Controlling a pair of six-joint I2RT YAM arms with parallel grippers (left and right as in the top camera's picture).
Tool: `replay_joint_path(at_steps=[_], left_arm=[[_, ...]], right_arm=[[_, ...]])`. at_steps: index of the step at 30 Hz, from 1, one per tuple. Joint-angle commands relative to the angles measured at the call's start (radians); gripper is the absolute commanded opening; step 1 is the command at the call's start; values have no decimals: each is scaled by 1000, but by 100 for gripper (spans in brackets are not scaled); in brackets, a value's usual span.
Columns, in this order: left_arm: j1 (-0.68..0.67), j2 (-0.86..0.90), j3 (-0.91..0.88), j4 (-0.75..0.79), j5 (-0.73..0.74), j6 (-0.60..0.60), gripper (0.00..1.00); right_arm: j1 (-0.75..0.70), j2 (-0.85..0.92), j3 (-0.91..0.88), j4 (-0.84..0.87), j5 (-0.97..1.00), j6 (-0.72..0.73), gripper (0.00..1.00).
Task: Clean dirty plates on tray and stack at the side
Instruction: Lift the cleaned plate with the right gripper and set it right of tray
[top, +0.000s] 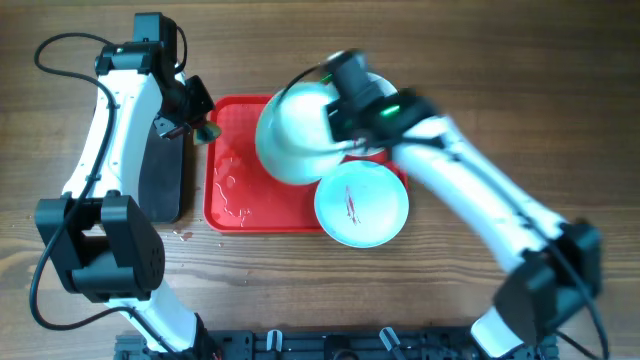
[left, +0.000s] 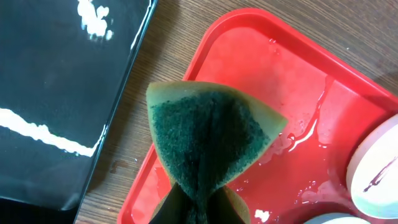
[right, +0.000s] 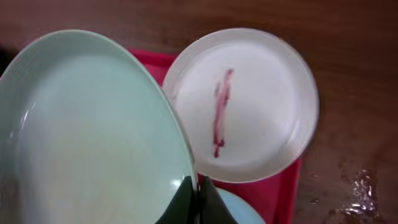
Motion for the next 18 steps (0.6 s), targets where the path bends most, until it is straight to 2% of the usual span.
replay_joint_path(at_steps=[1, 5, 9, 13, 18], left_arm=[[3, 13, 8, 0, 12, 23, 4], [3, 13, 8, 0, 12, 23, 4], [2, 13, 8, 5, 12, 23, 4], [2, 13, 8, 7, 12, 23, 4], [2, 13, 8, 11, 12, 23, 4]], right_arm=[[-229, -68, 2, -47, -277, 23, 4], [-503, -47, -18, -117, -264, 0, 4], [-692, -39, -142, -53, -256, 27, 5], [-816, -39, -286, 24, -244, 53, 4], [-853, -39, -443, 165, -206, 53, 4]])
